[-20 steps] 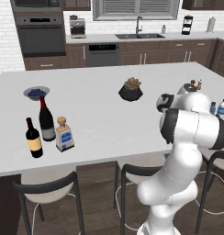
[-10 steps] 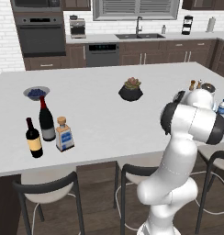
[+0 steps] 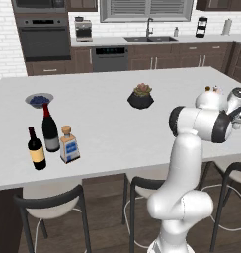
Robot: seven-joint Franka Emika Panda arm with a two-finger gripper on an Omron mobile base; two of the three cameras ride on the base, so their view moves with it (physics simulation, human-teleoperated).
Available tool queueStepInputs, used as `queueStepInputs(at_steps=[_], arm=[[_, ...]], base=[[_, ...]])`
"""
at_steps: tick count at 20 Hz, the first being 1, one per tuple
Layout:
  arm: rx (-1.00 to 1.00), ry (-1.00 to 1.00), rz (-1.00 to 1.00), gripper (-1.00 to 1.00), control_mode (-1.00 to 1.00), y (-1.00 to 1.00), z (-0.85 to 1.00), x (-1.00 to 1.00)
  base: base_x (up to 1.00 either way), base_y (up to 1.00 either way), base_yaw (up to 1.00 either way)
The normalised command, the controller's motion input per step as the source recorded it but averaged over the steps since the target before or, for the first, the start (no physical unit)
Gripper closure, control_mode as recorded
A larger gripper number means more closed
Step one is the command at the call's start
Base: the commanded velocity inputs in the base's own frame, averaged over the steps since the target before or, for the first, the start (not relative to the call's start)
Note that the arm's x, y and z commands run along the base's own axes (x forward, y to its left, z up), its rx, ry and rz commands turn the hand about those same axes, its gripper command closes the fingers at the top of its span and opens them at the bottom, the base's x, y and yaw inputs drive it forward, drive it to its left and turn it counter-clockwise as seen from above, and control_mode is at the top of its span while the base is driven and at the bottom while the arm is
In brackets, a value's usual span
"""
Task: Move the plastic bottles in the middle to the plastics group, and the glass bottles in the middle to the glass group.
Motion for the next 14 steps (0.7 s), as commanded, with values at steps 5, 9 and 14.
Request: queueStepInputs(at_steps=[5, 9, 14], arm=[[0.0, 0.0, -0.08, 1.0, -1.0, -0.77, 0.0, -0.02], [0.0, -0.01, 0.0, 1.0, -1.0, -0.08, -0.06, -0.13], [0.0, -0.02, 0.0, 1.0, -1.0, 0.0, -0.13, 0.0]], base=[[0.0, 0.0, 0.0], [0.0, 0.0, 0.0], [0.0, 0.0, 0.0]])
